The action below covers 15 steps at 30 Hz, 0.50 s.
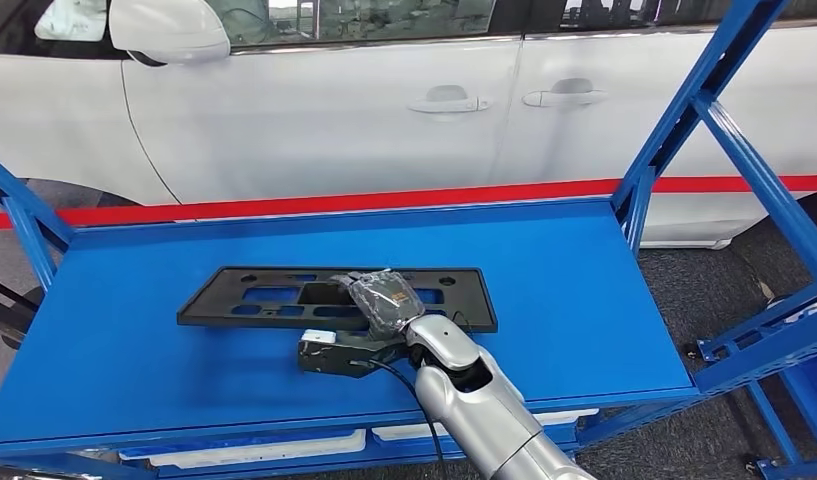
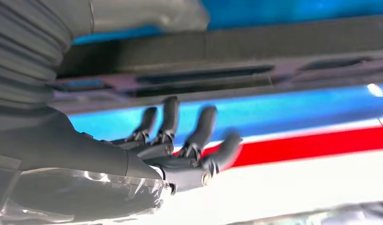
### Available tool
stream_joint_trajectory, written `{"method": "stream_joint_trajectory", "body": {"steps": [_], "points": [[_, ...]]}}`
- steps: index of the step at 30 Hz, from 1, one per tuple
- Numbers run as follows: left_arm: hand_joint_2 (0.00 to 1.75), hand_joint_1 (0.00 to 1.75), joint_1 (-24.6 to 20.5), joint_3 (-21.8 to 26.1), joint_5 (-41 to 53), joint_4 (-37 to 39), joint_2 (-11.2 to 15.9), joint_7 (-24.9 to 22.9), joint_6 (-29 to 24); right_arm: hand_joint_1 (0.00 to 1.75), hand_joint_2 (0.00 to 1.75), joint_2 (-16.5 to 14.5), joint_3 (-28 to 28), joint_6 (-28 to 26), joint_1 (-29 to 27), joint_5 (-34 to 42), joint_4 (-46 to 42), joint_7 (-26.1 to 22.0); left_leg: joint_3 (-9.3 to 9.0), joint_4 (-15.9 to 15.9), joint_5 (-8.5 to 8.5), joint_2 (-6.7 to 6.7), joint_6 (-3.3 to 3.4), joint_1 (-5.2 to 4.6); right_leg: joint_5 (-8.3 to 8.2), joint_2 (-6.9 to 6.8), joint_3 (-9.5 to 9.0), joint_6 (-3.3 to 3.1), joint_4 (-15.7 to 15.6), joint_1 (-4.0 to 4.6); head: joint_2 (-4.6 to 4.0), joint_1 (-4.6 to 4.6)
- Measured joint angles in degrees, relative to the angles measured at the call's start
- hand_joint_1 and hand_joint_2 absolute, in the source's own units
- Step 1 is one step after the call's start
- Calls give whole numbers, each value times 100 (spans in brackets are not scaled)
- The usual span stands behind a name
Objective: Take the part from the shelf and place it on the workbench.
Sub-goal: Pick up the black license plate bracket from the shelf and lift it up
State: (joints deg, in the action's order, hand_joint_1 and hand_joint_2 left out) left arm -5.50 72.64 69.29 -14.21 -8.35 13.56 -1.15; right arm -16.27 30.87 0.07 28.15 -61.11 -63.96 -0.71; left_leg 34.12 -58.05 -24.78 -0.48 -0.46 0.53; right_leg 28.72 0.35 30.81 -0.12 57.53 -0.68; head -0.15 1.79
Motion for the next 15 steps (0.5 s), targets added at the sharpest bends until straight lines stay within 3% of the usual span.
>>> {"method": "stream_joint_trajectory", "body": {"steps": [7, 15], "points": [[0, 0, -2, 31, -45, 0, 0, -93, -24, 0, 0, 7, -128, 20, -166, 433, -656, -118, 5, 0, -1, 0, 0, 1, 1, 0, 7, 0, 0, 0, 0, 0], [0, 0, 10, 56, -72, 0, 2, -201, -111, 0, 0, 106, -487, 199, -282, 1345, -2678, -100, 25, -48, -36, -2, 52, -23, 3, -3, 5, 42, -9, -40, 0, 0]]}}
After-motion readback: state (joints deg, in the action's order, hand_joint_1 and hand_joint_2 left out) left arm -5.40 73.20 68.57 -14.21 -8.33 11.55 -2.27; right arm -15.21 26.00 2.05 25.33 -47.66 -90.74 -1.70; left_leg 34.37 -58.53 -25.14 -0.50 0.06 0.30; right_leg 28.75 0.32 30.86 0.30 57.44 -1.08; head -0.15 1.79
